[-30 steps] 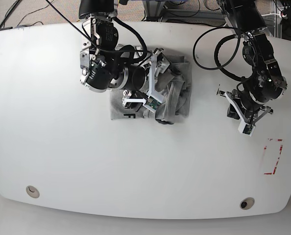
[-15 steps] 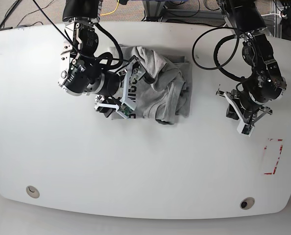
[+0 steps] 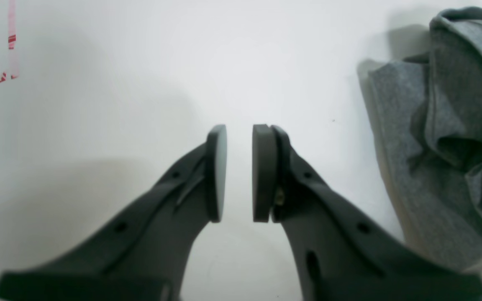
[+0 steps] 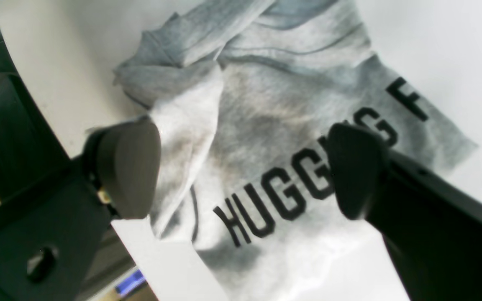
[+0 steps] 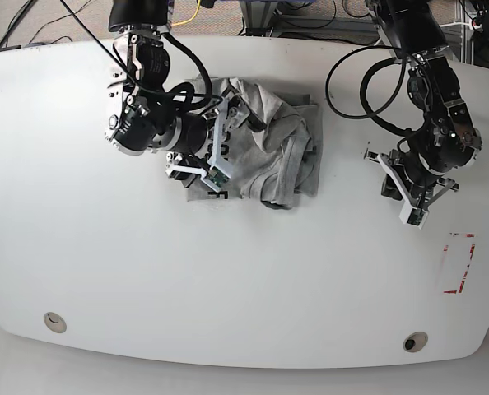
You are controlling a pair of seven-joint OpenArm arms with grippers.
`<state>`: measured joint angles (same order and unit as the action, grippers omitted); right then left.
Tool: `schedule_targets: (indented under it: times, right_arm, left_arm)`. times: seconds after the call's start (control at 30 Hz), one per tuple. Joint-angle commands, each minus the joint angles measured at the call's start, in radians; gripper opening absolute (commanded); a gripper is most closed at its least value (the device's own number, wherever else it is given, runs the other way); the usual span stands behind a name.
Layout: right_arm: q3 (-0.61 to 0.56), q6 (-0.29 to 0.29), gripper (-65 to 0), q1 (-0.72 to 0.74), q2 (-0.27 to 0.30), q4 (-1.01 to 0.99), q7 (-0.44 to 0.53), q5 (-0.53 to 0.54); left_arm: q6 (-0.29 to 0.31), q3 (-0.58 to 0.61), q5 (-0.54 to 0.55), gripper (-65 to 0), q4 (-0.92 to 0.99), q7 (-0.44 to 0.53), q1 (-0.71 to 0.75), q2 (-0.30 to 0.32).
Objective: Layout the t-shirt on the table in an organized manner, then fold the t-shirt properly
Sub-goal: 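Press and smooth the folded bundle with the right gripper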
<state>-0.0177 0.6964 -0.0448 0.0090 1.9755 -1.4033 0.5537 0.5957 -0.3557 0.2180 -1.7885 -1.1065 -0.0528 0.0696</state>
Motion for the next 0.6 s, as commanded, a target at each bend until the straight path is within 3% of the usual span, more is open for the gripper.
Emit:
schedule_targets:
  times: [0.0,0.17,0.4,0.57]
  right_arm:
    - [-0.001,0.002,-4.6,0.004,-0.014,-0.017,0.019,0.021]
    - [-0.061,0.002,-4.9,0.0,-0.016,-0.057,0.02,0.021]
    - [-0.195,0.002,-20.8,0.01,-0.017,-0.109,0.023,0.021]
    - [-0.225,0.002,-27.6,0.049,-0.027,-0.118,0.019,0.026]
  left_arm:
    - [0.0,-0.004,0.011,-54.9,-0.017,0.022,-0.017,0.005]
    - [0.0,-0.004,0.014,-54.9,-0.017,0.022,-0.006,0.005]
    - [0.0,-0.004,0.013,-54.9,-0.017,0.022,-0.005,0.005]
    - [0.0,-0.007,0.011,-54.9,-0.018,0.022,-0.003,0.011]
